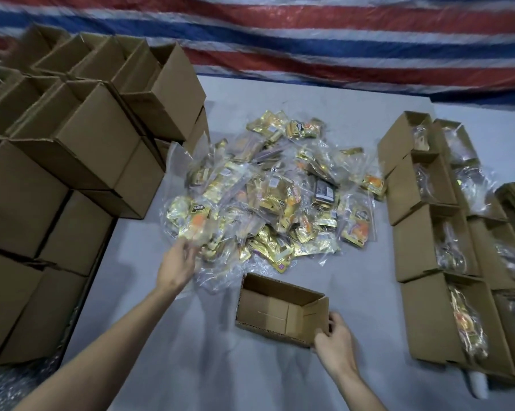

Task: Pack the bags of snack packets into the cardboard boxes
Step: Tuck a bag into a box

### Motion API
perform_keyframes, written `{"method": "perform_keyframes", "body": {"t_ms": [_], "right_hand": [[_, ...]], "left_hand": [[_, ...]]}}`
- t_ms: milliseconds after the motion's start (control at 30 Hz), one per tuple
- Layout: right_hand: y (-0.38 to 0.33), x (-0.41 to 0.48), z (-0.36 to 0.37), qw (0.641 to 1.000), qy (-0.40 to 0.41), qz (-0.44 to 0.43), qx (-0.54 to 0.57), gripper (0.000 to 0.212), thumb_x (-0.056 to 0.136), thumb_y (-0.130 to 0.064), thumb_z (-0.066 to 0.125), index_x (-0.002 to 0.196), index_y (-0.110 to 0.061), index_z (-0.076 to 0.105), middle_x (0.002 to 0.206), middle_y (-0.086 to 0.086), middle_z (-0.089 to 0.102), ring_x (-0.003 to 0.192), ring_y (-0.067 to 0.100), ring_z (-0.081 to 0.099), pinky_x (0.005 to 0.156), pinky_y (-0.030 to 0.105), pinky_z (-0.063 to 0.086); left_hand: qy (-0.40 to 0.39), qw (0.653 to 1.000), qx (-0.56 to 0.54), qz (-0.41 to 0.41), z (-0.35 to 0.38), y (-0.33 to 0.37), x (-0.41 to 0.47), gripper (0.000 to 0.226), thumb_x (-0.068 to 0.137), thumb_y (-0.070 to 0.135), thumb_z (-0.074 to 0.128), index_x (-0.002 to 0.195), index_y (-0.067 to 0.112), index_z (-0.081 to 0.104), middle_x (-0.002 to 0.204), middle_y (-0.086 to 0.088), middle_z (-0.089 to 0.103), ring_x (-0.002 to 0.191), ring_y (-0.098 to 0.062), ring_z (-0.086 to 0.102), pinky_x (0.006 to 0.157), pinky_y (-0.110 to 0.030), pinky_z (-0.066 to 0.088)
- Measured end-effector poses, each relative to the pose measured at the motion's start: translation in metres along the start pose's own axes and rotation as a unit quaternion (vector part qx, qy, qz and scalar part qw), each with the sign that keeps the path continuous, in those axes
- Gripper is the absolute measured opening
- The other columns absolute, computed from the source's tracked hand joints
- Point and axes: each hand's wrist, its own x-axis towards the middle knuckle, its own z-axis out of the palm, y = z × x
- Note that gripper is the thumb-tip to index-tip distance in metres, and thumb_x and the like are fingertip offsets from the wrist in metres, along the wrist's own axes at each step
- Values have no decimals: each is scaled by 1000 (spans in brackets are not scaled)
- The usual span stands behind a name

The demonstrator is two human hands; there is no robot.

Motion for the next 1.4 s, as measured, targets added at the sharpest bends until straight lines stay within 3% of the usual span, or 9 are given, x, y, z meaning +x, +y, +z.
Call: {"method": "perform_keyframes", "body": {"t_ms": [200, 367, 533, 633, 700, 767, 967, 1133, 1400], "right_hand": [[-9, 4, 13, 1000, -1, -11, 11, 26, 82, -1, 53, 93, -23, 58, 88, -2, 69, 83, 30, 68, 80, 51, 57], [-20, 10, 22, 1000, 2, -18, -6, 15, 89, -15, 56, 103, -20, 58, 95, 2, 70, 89, 28, 66, 84, 42, 55], [-25, 18, 29, 1000, 3, -23, -12, 16, 92, -13, 53, 107, -17, 55, 100, 7, 68, 93, 33, 65, 87, 44, 54], [-24, 22, 31, 1000, -6, -22, -8, 14, 90, -11, 51, 103, -17, 52, 96, 11, 67, 89, 38, 66, 81, 50, 56], [-22, 24, 32, 1000, -11, -16, -9, 12, 90, -14, 49, 101, -19, 51, 95, 10, 66, 89, 38, 66, 80, 53, 57], [-20, 26, 32, 1000, -15, -16, -5, 9, 90, -16, 50, 98, -21, 50, 95, 8, 65, 90, 35, 66, 80, 53, 57], [-18, 28, 29, 1000, -25, -16, 8, 11, 88, -17, 58, 91, -24, 50, 91, 4, 64, 91, 32, 65, 80, 53, 57], [-20, 27, 28, 1000, -21, -23, -2, 15, 88, -8, 56, 89, -22, 51, 89, 5, 64, 89, 31, 65, 80, 52, 57], [-16, 24, 31, 997, -36, -33, -61, 21, 85, -4, 49, 99, -20, 50, 93, 5, 65, 91, 28, 62, 84, 37, 51]], "left_hand": [[35, 981, -62, 183, -40, 35, -9, 22, 104, 38, 43, 83, 32, 42, 76, 17, 57, 71, -2, 56, 64, -32, 45], [60, 954, -94, 279, -85, 84, -25, 23, 104, 28, 44, 81, 30, 45, 86, 15, 47, 83, -7, 49, 75, -29, 40], [-4, 942, -143, 304, -112, 118, -67, 27, 103, 37, 43, 80, 23, 42, 72, 15, 54, 64, -1, 49, 61, -14, 41], [-76, 933, -136, 324, -119, 132, -87, 34, 103, 42, 41, 92, 11, 52, 77, 9, 55, 68, -3, 49, 63, -19, 40], [-125, 916, -147, 353, -119, 139, -98, 25, 103, 34, 43, 104, 15, 59, 87, 14, 62, 78, 0, 56, 69, -16, 44], [-150, 905, -142, 371, -114, 144, -107, 16, 102, 30, 43, 95, 25, 56, 79, 19, 54, 71, 0, 50, 64, -14, 37], [-257, 891, 43, 373, -72, 136, -112, 22, 105, 37, 37, 93, 20, 42, 79, 8, 51, 77, -15, 51, 74, -38, 41], [-298, 877, 227, 301, -12, 118, -106, 21, 105, 41, 32, 107, 22, 43, 112, -11, 63, 104, -36, 59, 83, -43, 46], [-346, 905, 203, 140, 56, 98, -101, 23, 99, 43, 45, 109, 24, 56, 122, -6, 62, 117, -32, 55, 88, -41, 41]]}}
